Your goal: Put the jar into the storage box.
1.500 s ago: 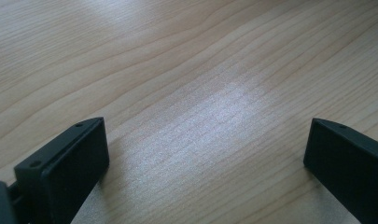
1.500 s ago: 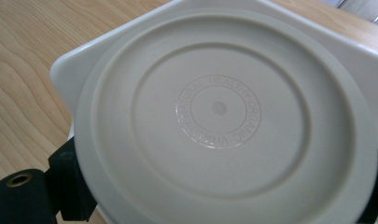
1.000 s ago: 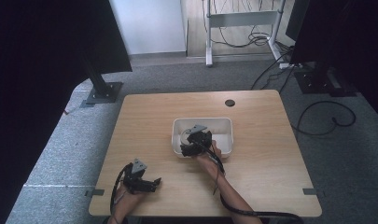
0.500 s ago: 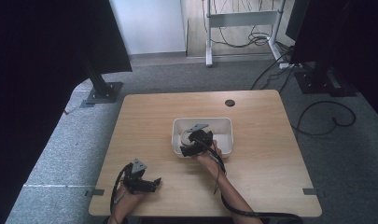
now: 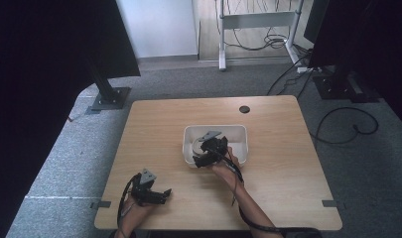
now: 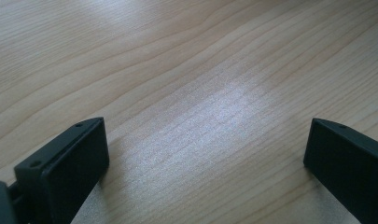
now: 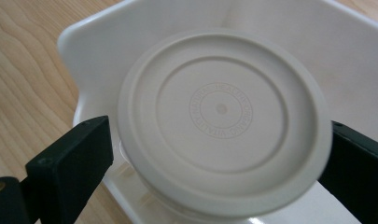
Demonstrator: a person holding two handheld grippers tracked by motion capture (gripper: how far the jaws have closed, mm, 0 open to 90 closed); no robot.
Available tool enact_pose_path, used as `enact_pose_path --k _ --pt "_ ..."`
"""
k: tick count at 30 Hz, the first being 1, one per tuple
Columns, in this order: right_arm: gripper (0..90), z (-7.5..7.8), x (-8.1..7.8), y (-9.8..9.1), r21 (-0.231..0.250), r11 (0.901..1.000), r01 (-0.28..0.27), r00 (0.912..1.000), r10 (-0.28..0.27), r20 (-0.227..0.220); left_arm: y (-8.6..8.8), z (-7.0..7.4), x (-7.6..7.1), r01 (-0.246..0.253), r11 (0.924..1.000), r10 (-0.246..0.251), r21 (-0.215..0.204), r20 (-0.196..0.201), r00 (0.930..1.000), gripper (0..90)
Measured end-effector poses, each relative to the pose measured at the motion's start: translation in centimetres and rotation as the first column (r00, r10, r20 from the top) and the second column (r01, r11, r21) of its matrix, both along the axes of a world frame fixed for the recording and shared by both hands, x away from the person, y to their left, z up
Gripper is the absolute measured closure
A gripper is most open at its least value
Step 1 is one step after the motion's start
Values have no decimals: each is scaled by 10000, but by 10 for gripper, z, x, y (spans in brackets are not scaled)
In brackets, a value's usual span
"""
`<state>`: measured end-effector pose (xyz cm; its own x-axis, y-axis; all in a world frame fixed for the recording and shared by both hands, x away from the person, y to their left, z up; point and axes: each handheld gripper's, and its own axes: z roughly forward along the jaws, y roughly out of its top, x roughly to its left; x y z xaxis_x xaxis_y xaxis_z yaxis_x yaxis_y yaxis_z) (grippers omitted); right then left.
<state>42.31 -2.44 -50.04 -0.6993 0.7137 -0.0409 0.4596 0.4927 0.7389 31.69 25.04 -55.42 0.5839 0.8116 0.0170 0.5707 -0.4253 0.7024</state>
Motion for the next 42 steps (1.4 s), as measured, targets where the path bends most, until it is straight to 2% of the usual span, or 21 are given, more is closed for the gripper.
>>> enact_pose_path --k 7,19,33,42 --pt "28 8 -6 -6 -9 9997 -247 9995 247 221 0 0 0 0 10000 0 10 5 10000 0" --pt "33 16 -15 -23 109 9994 -335 9987 331 379 0 0 0 14 10000 -14 25 19 10000 0" --pt "33 19 -29 -35 157 9972 -737 9954 726 628 0 0 0 -3 10000 3 1 11 10000 0" --pt "34 19 -34 -45 168 9969 -764 9947 750 699 0 0 0 1 10000 -1 1 11 10000 0"
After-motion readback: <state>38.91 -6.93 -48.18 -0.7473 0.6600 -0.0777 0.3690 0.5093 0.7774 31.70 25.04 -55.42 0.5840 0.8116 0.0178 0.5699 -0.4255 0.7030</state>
